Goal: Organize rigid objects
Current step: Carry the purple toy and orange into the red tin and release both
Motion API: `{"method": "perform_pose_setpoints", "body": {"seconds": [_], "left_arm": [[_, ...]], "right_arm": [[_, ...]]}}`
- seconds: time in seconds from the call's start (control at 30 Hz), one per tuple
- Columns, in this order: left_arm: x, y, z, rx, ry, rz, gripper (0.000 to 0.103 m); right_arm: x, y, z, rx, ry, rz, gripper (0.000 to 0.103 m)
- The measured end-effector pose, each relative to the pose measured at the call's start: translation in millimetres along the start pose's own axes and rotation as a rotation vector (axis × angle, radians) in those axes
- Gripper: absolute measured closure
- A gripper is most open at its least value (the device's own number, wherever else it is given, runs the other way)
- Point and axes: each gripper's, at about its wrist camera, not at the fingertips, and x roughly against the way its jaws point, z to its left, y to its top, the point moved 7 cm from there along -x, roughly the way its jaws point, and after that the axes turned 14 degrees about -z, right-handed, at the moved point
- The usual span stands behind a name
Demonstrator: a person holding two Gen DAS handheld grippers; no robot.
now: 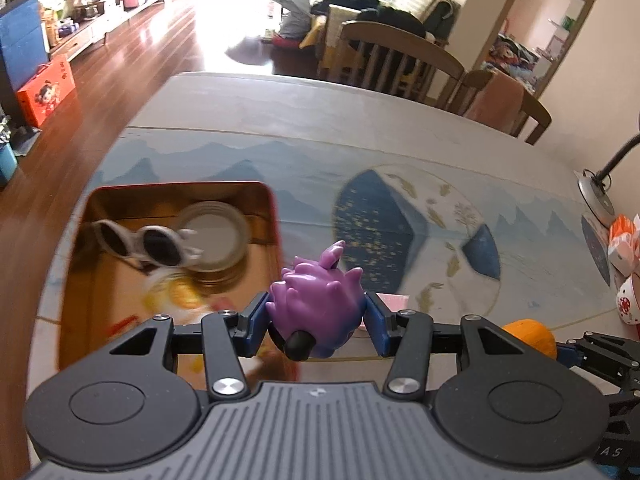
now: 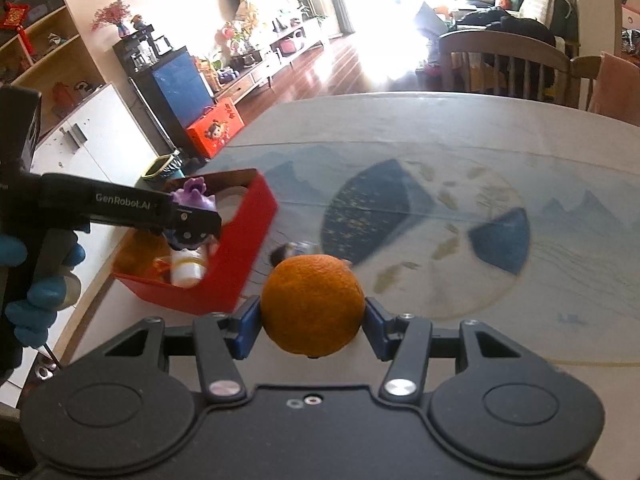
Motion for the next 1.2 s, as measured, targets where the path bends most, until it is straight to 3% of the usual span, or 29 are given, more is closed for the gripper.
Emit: {"method": "perform_pose_setpoints", "body": {"seconds": [0.57,0.9,1.2], "left_arm": [[13,-3,98,0.034,0.043,0.004,0.053],[-3,-21,114,-0.041,0.006,0.062,0.053],[-14,-29,119,-0.088,-0.017,0.085,0.053]], "right_arm": [[-61,24,87,0.081,0.041,-0.005,0.050],[-119,39,111,0.126,0.003,0.006,0.050],[-175,46,126,0.254,-0.051,0.040,0.050]]}}
